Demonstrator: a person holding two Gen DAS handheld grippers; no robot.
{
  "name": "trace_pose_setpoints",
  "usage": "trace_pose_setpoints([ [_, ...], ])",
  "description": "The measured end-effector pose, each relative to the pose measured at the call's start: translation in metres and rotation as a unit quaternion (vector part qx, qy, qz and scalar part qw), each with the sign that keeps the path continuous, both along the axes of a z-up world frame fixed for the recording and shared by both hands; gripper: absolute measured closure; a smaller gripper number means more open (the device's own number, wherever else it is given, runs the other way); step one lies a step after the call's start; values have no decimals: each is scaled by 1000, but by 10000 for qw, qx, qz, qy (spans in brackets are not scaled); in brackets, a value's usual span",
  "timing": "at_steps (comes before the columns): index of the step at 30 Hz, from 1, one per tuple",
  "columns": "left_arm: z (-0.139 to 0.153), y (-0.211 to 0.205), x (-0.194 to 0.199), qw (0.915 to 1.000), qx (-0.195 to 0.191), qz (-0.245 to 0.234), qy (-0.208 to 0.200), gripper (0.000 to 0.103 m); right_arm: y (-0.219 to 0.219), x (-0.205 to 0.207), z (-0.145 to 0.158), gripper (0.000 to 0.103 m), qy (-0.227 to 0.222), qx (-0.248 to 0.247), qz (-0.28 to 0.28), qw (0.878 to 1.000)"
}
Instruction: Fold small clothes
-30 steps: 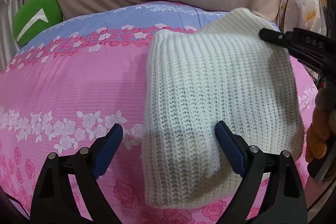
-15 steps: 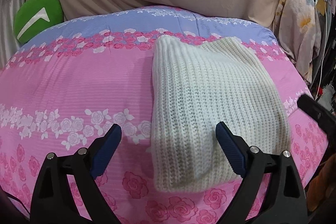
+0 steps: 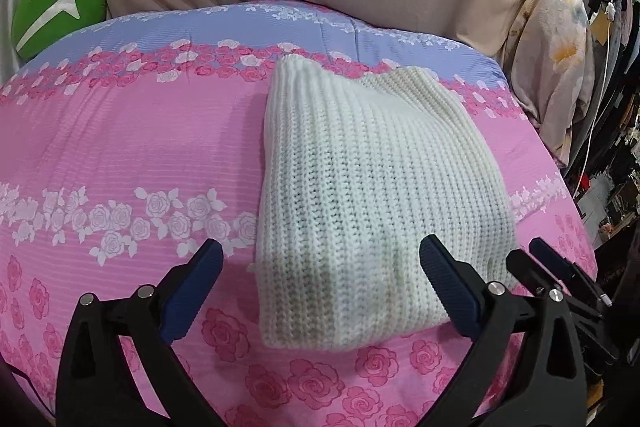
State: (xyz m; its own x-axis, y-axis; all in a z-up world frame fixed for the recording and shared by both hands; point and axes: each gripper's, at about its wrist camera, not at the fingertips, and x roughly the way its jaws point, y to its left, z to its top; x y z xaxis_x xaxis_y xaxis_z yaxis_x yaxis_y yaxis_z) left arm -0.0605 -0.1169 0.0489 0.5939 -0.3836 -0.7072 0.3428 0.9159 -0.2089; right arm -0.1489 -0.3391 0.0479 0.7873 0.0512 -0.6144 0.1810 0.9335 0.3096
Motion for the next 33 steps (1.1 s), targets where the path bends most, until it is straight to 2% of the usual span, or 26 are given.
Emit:
trace_pose_setpoints([
  [3, -15, -9, 20, 9991, -149, -98, 395, 6, -9, 15, -18, 30, 191, 714, 191, 9971],
  [6, -28, -13, 32, 9975, -289, -47, 636, 5, -10, 27, -31, 30, 305, 1176, 337, 9920],
  [14, -42, -16, 39, 9951, -594, -94, 788, 5, -14, 50, -36, 21, 397, 1551, 529, 9857],
  [20, -47, -17, 45, 9935, -729, -194, 851, 5, -14, 62, -34, 14, 398, 1610, 626, 9842],
  [24, -49, -16, 50, 9923, -833, -332, 852, 5, -16, 71, -34, 13, 377, 1696, 689, 9824],
  [26, -49, -14, 53, 9907, -963, -461, 840, 8, -18, 73, -34, 17, 343, 1772, 727, 9809],
  [27, -48, -12, 54, 9895, -1039, -543, 846, 11, -18, 73, -34, 30, 314, 1833, 794, 9793],
  [29, -44, -8, 54, 9876, -1156, -683, 811, 26, -19, 74, -33, 45, 207, 2047, 951, 9740],
  [30, -41, -6, 54, 9866, -1200, -772, 791, 31, -17, 72, -30, 50, 162, 2034, 965, 9742],
  [32, -33, 0, 53, 9841, -1307, -941, 749, 44, -11, 66, -18, 55, 5, 1920, 987, 9764],
  [33, -28, 4, 53, 9823, -1409, -1002, 727, 45, -8, 62, -10, 57, -95, 1874, 986, 9773],
])
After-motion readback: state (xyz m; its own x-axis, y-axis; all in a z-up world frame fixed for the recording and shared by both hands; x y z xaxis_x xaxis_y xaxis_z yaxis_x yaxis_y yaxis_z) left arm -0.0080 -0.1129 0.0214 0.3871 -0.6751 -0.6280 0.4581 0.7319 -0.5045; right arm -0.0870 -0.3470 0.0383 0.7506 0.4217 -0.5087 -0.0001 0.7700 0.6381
